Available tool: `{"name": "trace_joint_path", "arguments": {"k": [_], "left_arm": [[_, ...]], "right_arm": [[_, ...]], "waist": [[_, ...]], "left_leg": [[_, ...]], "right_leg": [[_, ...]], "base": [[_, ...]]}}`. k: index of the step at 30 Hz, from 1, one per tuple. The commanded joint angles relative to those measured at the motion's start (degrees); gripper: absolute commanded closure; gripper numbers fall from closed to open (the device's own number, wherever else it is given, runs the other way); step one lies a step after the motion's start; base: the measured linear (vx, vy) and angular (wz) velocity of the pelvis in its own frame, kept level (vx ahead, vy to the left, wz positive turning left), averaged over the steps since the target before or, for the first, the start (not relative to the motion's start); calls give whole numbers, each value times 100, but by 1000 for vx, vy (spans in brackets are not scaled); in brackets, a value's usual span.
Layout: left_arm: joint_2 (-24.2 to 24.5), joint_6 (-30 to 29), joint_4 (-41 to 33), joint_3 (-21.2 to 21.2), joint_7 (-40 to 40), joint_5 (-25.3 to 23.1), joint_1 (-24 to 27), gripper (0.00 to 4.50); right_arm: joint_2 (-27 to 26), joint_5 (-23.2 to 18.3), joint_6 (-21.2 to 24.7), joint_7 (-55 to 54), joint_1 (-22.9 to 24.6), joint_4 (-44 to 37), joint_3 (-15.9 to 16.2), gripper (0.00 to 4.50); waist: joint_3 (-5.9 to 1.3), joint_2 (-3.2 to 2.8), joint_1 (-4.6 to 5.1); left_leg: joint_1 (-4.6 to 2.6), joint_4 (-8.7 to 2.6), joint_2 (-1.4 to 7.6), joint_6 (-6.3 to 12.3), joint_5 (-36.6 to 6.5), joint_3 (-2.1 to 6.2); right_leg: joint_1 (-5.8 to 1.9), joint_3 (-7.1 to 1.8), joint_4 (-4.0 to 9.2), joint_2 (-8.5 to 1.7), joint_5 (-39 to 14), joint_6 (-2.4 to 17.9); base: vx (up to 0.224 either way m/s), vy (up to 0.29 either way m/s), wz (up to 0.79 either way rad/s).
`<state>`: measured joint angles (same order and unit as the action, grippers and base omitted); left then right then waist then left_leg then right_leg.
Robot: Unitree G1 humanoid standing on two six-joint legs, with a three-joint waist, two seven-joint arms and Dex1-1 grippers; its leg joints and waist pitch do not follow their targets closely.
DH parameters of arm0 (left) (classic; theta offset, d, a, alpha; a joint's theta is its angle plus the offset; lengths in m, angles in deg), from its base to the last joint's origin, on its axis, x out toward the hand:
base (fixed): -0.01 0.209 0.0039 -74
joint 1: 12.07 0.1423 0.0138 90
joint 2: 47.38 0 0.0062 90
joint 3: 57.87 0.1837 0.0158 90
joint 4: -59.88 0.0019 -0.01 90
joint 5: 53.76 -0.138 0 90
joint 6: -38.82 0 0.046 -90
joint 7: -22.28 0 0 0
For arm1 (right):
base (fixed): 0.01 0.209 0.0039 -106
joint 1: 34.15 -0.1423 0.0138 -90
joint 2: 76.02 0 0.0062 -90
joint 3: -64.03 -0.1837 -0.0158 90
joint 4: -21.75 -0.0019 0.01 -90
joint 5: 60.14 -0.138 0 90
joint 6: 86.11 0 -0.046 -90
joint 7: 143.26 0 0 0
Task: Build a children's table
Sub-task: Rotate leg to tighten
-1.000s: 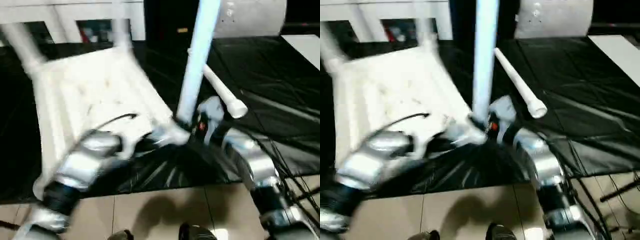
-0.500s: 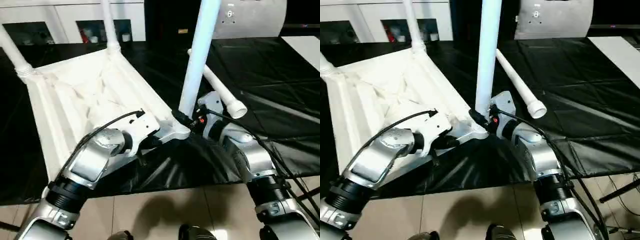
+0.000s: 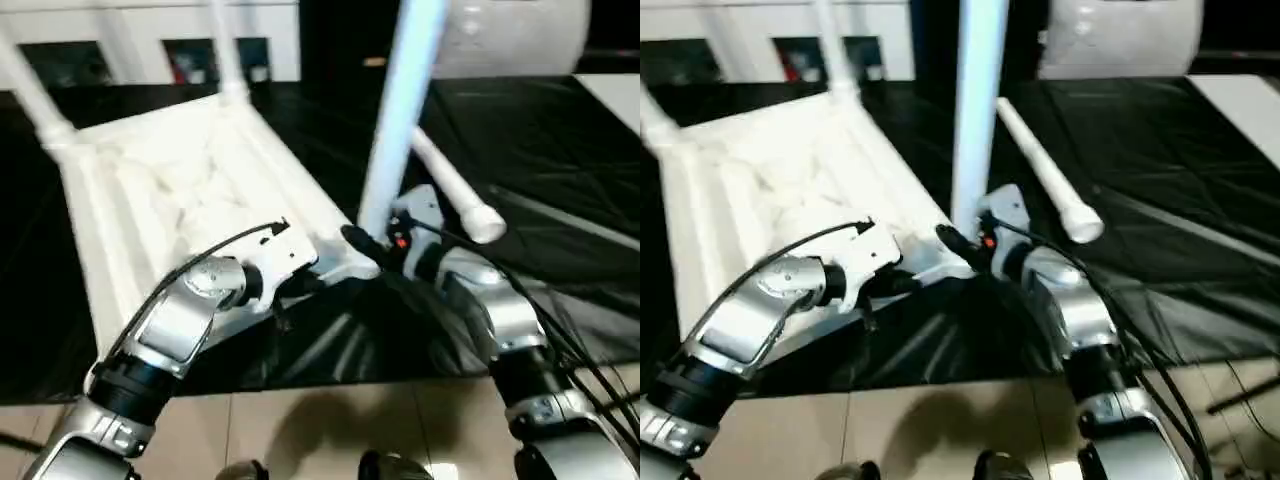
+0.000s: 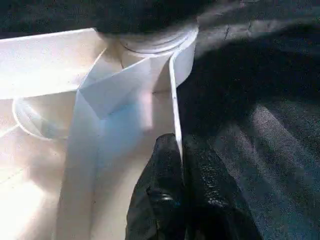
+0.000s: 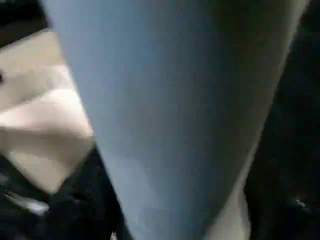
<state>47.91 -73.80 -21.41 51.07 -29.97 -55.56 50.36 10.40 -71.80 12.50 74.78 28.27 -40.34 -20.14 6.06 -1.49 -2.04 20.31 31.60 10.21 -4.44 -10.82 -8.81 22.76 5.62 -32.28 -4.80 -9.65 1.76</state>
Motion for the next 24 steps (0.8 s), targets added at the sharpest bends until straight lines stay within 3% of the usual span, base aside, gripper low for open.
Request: {"name": "trace_joint_path", "arguments": {"k": [1, 3, 4, 6, 7, 10, 17, 24], "left_arm": [[51, 253, -9, -44, -167, 90, -151, 450], [96, 304, 79, -33, -234, 92, -169, 450], [116, 325, 109, -24, -264, 87, -180, 450], [147, 375, 168, -17, -314, 100, -198, 450], [203, 480, 298, 1, -409, 119, -243, 450], [265, 613, 453, 7, -571, 151, -294, 450], [446, 1077, 849, 168, -1099, 163, -427, 450], [675, 1893, 1248, 465, -1762, 29, -603, 450]], "right_arm": [[145, 66, 208, 135, 297, 260, 41, 92], [214, 43, 142, 217, 375, 177, -4, 89], [237, 48, 114, 221, 396, 163, -19, 82], [278, 7, 78, 312, 449, 108, -49, 57], [372, -51, -11, 462, 556, -12, -90, 47], [530, -186, -113, 758, 745, -280, -158, 19], [1056, -393, -374, 1422, 1040, -695, -321, 1], [1580, -360, -715, 2196, 849, -874, -240, 1]], "waist": [[-454, -36, -7], [-438, -53, -19], [-427, -47, -26], [-420, -84, -40], [-401, -55, -41], [-385, -62, -49], [-405, -57, -74], [-407, -60, -139]], "left_leg": [[33, -258, 272, 667, -213, 20], [54, -216, 243, 890, 10, 2], [60, -211, 245, 939, -123, -3], [62, -218, 256, 918, -307, -2], [79, -235, 256, 831, -497, 4], [59, -248, 265, 706, -728, 0], [69, -220, 256, 782, -576, 6], [54, -184, 265, 998, -397, -6]], "right_leg": [[-328, -342, 170, -351, -66, 1509], [-314, -341, 129, -349, 406, 1668], [-317, -344, 143, -367, 245, 1675], [-329, -333, 171, -387, -73, 1656], [-342, -323, 208, -375, -475, 1537], [-325, -327, 253, -369, -863, 1406], [-340, -321, 215, -363, -639, 1429], [-323, -310, 175, -350, -380, 1530]], "base": [[52, 1, -2], [26, 1, -1], [0, 0, 0], [0, 0, 0], [0, 0, 0], [0, 0, 0], [0, 0, 0], [0, 0, 0]]}}
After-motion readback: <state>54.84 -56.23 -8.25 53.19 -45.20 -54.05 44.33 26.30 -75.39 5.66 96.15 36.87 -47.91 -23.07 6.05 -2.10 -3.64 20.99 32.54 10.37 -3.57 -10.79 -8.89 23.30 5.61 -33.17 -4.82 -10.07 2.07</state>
